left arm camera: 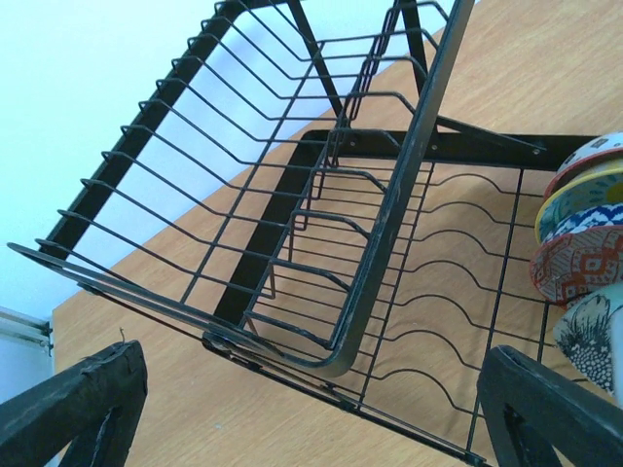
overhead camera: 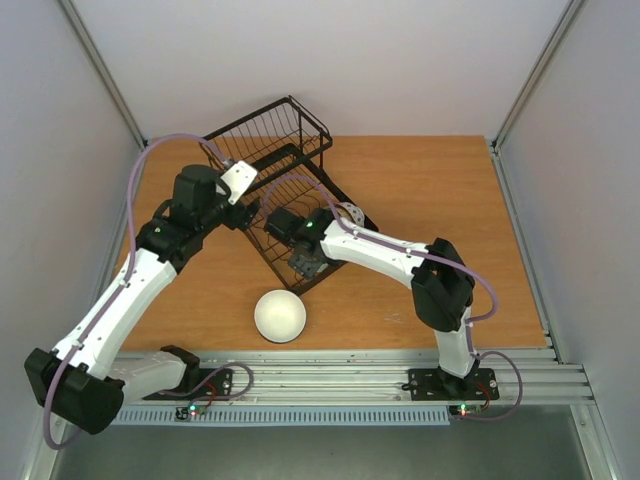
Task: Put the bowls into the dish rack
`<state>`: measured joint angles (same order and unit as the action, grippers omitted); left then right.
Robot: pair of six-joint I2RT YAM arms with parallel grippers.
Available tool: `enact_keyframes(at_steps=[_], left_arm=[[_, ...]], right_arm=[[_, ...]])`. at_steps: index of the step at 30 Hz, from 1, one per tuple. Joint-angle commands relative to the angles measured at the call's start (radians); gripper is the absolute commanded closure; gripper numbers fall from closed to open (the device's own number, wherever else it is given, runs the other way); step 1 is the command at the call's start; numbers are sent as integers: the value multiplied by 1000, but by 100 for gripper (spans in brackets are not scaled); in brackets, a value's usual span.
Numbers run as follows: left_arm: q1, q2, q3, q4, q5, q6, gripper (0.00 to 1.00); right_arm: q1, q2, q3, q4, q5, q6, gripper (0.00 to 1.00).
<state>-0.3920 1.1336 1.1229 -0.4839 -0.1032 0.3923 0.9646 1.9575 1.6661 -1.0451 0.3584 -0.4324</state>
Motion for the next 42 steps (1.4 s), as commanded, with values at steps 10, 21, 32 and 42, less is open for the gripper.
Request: enact_keyframes(at_steps=[10,21,32,42], left_arm=[[5,-56,62,-3,4,-9,6],[4,-48,45,9,12,-3,4],[5,-32,38,12,33,-6,3],[5,-26,35,12,43,-6,2]], right_arm=[[15,76,30,30,120,-32,99],[12,107,39,21,66,-85,98],[-3,109,34,22,132,-68,26],[-5,87,23,29,189,-42,1]])
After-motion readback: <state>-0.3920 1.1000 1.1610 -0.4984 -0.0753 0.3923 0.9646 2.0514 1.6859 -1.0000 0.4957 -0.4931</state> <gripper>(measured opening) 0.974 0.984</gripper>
